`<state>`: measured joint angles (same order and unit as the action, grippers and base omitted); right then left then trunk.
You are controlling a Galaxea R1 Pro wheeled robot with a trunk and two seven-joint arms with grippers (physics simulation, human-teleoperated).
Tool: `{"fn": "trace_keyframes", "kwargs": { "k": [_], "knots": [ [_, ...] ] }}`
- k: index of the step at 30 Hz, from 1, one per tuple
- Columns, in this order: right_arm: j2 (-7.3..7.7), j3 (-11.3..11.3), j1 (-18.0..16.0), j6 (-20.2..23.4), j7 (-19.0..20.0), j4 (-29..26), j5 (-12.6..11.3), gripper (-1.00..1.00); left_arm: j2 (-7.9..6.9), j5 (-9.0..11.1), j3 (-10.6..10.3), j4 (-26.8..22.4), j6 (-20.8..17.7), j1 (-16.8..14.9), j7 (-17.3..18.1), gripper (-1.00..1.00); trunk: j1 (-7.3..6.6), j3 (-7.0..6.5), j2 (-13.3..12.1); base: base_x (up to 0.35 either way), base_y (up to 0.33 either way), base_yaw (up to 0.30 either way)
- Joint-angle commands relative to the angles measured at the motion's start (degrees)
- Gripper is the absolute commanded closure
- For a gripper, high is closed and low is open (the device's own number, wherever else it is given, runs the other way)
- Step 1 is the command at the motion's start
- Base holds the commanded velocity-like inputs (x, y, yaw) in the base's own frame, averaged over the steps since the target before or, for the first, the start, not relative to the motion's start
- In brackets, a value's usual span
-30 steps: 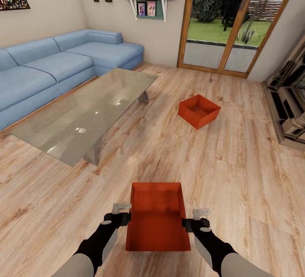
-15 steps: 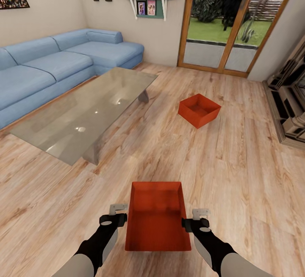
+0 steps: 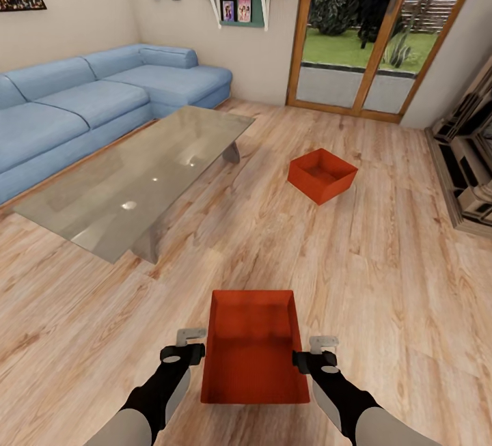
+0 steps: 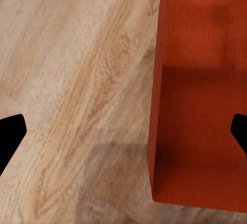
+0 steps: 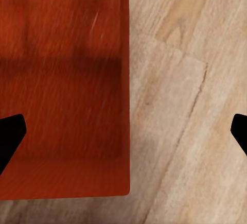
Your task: Move the two storage containers from the living room to the garage. In the garage, place one container on the floor and stack the other container on top of it (either order is fine).
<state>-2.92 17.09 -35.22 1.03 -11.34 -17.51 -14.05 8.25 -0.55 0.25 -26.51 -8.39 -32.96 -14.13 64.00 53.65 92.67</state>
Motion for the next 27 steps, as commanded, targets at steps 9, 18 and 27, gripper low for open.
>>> {"fn": "trace_keyframes", "kwargs": {
  "k": [9, 18, 27],
  "knots": [
    [0.25, 0.56, -0.03, 0.09, -0.14, -0.06, -0.46, -1.0, -0.02, -0.19, -0.06, -0.12, -0.25, 0.0, -0.06, -1.0, 1.98, 1.66, 3.64, 0.0, 0.0, 0.0],
    [0.23, 0.58, -0.03, 0.03, -0.09, -0.06, -0.45, -1.0, 0.0, -0.24, -0.15, -0.12, -0.23, 0.0, 0.07, -1.0, 3.96, 3.27, 7.25, 0.0, 0.0, 0.0],
    [0.14, 0.62, -0.03, 0.03, -0.09, -0.06, -0.45, -1.0, 0.23, -0.24, -0.36, -0.05, -0.18, 0.0, 1.24, -1.0, 5.93, 4.89, 10.86, 0.0, 0.0, 0.0]
  ]
}}
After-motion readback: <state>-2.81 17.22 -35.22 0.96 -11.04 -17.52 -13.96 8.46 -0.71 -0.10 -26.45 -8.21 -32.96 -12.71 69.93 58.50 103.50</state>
